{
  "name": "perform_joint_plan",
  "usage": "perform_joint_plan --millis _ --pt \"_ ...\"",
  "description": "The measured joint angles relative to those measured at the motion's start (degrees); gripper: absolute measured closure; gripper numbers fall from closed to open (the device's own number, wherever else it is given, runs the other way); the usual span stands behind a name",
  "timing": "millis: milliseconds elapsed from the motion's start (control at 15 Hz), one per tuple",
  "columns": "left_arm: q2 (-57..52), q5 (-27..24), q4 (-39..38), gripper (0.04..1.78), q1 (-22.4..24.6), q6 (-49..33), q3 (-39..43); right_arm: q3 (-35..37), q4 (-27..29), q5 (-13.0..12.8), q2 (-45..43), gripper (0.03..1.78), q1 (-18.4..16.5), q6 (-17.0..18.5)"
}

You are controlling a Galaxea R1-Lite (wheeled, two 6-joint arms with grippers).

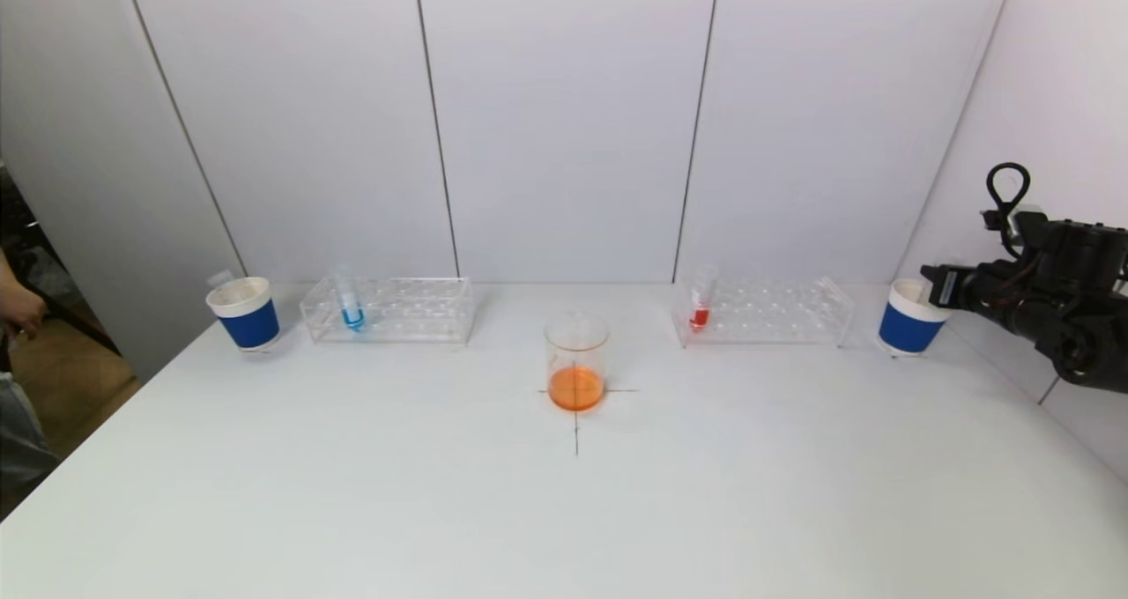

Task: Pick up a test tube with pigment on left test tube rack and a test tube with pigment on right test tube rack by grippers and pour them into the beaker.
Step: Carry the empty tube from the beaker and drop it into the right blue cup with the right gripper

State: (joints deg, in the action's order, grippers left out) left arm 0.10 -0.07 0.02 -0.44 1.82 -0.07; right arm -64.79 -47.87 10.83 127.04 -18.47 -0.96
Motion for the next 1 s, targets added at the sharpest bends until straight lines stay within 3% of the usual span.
perform_joint_plan --millis 800,1000 --pt "0.0 -0.02 0.0 0.06 0.0 0.05 0.02 0.85 0.17 0.17 -0.28 1.33 -0.41 0.52" --pt "0.0 -0.02 -0.02 0.06 0.0 0.0 0.02 0.77 0.16 0.11 -0.38 1.23 -0.62 0.0"
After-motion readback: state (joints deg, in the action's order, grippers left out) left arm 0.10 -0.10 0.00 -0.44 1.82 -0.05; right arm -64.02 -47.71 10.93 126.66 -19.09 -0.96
